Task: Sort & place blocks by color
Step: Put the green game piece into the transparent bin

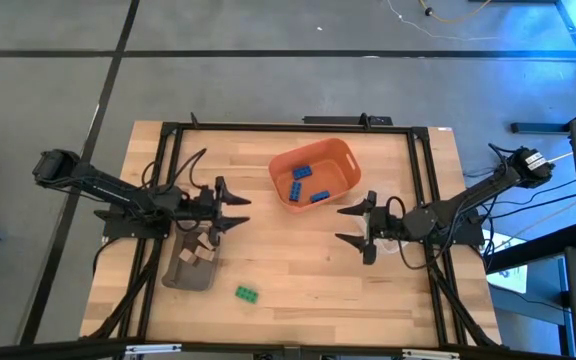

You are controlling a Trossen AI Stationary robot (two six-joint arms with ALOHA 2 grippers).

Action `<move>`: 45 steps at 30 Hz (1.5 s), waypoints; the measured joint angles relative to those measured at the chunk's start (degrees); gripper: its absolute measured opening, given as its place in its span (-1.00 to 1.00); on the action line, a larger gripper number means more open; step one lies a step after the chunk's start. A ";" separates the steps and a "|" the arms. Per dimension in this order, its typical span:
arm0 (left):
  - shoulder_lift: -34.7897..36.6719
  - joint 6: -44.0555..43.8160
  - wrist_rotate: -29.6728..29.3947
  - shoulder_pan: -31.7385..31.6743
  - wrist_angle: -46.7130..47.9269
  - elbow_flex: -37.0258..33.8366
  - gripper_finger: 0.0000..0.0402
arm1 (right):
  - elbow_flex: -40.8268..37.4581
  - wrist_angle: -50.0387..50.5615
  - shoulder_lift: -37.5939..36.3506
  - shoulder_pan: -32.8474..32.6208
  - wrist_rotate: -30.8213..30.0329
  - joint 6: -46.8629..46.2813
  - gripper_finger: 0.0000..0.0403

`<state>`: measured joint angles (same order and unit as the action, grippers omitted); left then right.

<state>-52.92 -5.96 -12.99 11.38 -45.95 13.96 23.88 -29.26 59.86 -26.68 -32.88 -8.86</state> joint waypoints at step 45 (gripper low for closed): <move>0.02 0.35 9.46 0.09 -0.03 0.00 0.05 | -0.02 -0.02 0.00 0.28 -0.04 -0.04 0.57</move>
<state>-52.90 -5.60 -3.54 11.46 -45.98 13.96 23.86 -29.28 59.86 -26.39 -32.93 -8.91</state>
